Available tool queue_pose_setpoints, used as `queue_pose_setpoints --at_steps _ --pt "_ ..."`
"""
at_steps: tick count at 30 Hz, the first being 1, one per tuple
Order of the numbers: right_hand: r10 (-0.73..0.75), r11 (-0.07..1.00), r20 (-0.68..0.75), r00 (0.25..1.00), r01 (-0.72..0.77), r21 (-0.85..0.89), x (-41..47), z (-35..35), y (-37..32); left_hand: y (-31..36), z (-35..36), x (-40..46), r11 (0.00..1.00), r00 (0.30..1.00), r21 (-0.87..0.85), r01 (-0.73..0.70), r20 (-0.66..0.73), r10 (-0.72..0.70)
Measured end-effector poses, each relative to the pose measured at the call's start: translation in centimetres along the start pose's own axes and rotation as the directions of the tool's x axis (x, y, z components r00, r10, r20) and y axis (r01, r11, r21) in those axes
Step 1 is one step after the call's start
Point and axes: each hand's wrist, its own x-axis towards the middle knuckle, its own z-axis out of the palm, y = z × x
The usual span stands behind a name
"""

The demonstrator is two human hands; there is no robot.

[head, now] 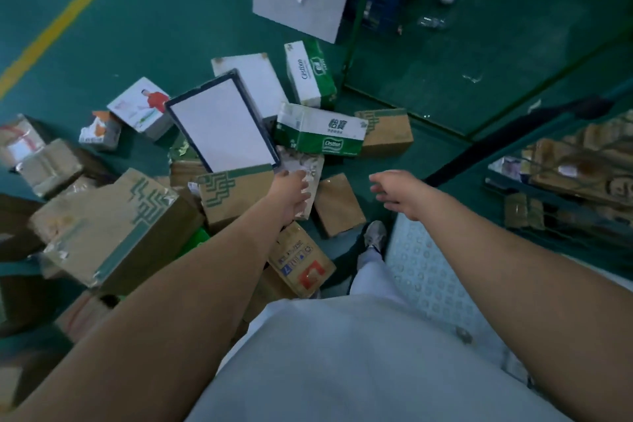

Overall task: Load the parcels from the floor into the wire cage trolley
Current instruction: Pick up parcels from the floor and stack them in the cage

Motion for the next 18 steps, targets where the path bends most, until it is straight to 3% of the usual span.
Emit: queue_pose_setpoints --at_steps 9,18 --pt "-0.028 0.975 0.109 0.994 0.052 -0.215 7.9 0.2 -7.2 2.8 -1.2 4.2 0.975 0.995 -0.221 -0.012 -0.096 -0.009" --pt "0.081 0.93 0.233 0.969 0.011 -0.368 24.7 -1.9 -14.3 8.2 5.0 15.9 0.975 0.977 -0.209 0.07 -0.182 -0.109"
